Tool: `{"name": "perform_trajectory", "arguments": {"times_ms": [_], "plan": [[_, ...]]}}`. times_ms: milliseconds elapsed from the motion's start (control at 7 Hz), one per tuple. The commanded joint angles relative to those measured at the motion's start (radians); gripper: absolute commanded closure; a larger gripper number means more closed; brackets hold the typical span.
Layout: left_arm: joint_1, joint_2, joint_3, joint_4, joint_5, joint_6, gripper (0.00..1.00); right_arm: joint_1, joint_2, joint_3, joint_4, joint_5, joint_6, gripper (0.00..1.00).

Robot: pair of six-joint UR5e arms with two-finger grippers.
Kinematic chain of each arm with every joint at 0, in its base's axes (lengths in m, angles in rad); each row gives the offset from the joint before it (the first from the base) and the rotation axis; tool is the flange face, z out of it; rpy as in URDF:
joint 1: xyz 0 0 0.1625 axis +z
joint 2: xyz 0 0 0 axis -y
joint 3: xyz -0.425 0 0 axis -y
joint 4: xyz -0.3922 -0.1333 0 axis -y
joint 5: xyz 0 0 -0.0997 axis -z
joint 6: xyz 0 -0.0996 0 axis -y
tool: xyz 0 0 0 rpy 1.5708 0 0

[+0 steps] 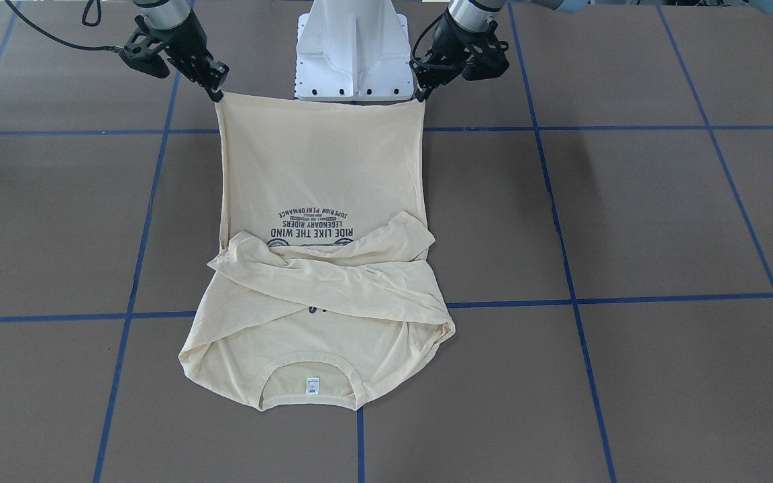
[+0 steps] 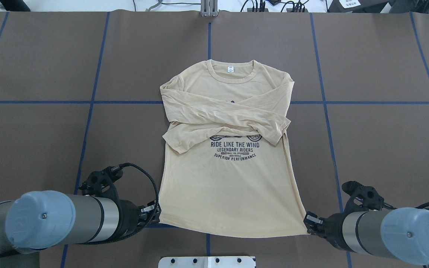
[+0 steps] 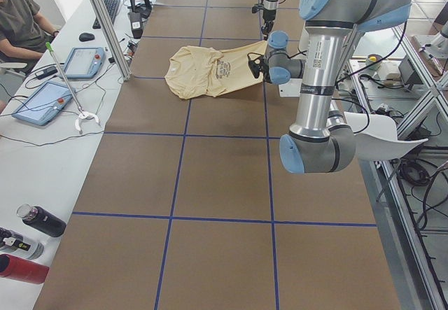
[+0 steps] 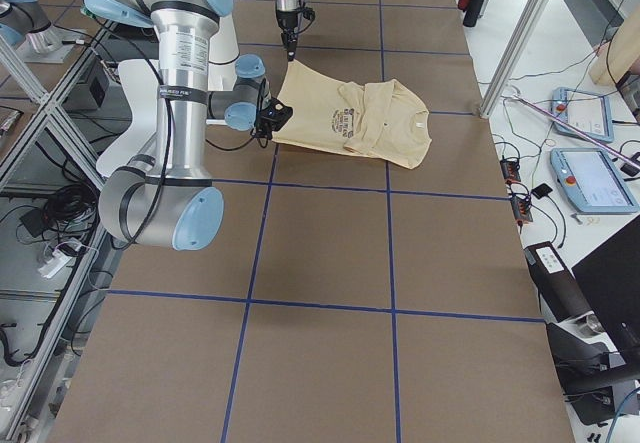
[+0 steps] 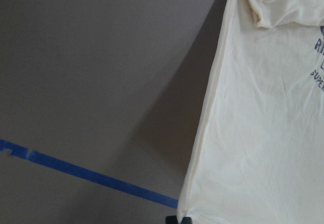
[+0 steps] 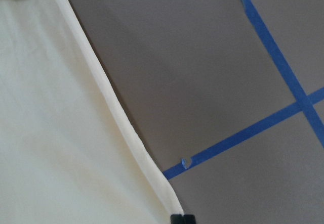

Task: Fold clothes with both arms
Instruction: 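Lift both hem corners and carry them toward the collar with both grippers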

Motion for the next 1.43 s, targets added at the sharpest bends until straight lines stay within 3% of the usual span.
{"name": "perform_trajectory", "arguments": {"times_ms": [0,286,571,1000,1286], "plan": [[-0.049,-0.021,-0.026,-0.001,-0.039,-0.004,1.00,0.118,0.000,0.049,0.002,0.092,0.009,1.00],[-0.208,-0.091,0.035,-0.004,-0.034,0.008,1.00,0.303,0.115,-0.015,-0.003,0.246,0.014,1.00],[-0.328,-0.187,0.182,-0.014,-0.037,0.021,1.00,0.538,0.293,-0.235,-0.005,0.468,0.014,1.00],[-0.422,-0.199,0.277,-0.082,-0.037,0.079,1.00,0.702,0.399,-0.429,-0.011,0.503,-0.038,1.00],[-0.439,-0.235,0.359,-0.136,-0.034,0.078,1.00,0.758,0.532,-0.596,-0.035,0.504,-0.107,1.00]]}}
